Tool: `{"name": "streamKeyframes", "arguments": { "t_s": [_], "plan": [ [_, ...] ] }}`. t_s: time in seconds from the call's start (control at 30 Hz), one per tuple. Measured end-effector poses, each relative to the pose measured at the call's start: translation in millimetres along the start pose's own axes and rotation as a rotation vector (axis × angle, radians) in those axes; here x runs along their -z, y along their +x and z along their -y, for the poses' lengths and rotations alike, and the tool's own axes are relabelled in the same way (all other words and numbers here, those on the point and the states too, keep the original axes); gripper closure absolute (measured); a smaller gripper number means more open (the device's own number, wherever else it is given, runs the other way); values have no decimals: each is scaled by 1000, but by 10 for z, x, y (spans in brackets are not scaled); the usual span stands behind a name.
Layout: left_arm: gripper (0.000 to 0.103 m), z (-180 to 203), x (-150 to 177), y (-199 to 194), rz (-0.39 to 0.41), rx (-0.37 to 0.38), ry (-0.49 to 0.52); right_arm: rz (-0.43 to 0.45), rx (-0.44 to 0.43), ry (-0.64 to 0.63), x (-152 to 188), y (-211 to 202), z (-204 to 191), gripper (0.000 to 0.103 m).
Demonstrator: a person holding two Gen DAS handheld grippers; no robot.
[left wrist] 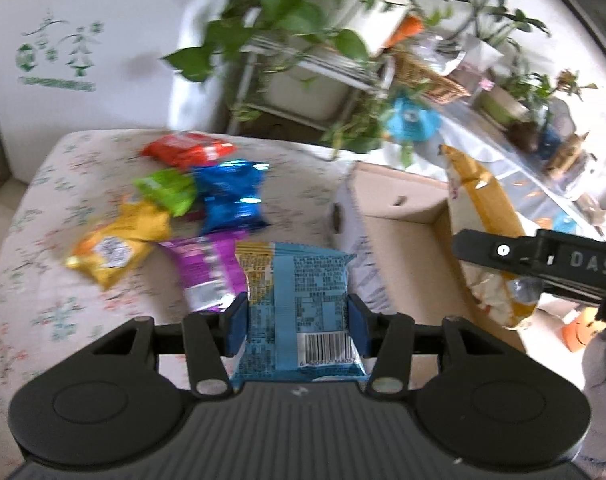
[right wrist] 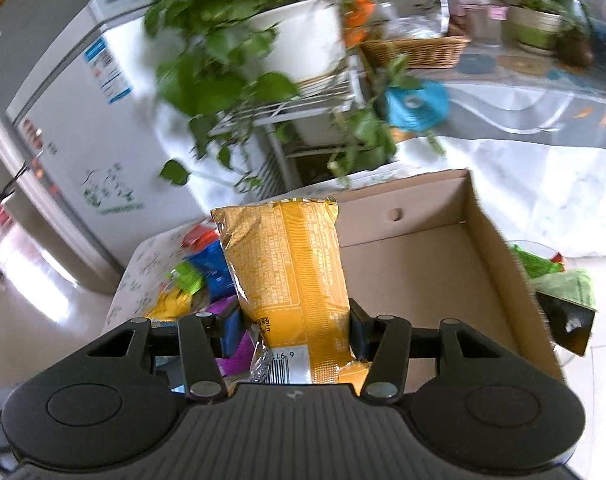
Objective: Organize snacks
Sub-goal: 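Carry blue-and-yellow pack in left tool while right tool carries chip bag to box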
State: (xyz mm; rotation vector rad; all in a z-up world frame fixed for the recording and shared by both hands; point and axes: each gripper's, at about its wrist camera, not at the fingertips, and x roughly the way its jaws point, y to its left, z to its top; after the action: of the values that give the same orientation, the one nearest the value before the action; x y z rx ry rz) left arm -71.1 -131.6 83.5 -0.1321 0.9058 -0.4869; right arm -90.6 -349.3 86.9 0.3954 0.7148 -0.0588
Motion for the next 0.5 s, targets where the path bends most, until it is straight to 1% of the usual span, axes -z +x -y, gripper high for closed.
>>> {"name": "streamKeyframes", "arguments": {
  "t_s": [0.3,0.5],
  "plan": [
    [54,586,-74,238,-31,73,55,34,61,148,-66,-141,392,46],
    [53,847,-54,425,-65,89,92,30,95,208,-61,-162,543,46]
  ]
}}
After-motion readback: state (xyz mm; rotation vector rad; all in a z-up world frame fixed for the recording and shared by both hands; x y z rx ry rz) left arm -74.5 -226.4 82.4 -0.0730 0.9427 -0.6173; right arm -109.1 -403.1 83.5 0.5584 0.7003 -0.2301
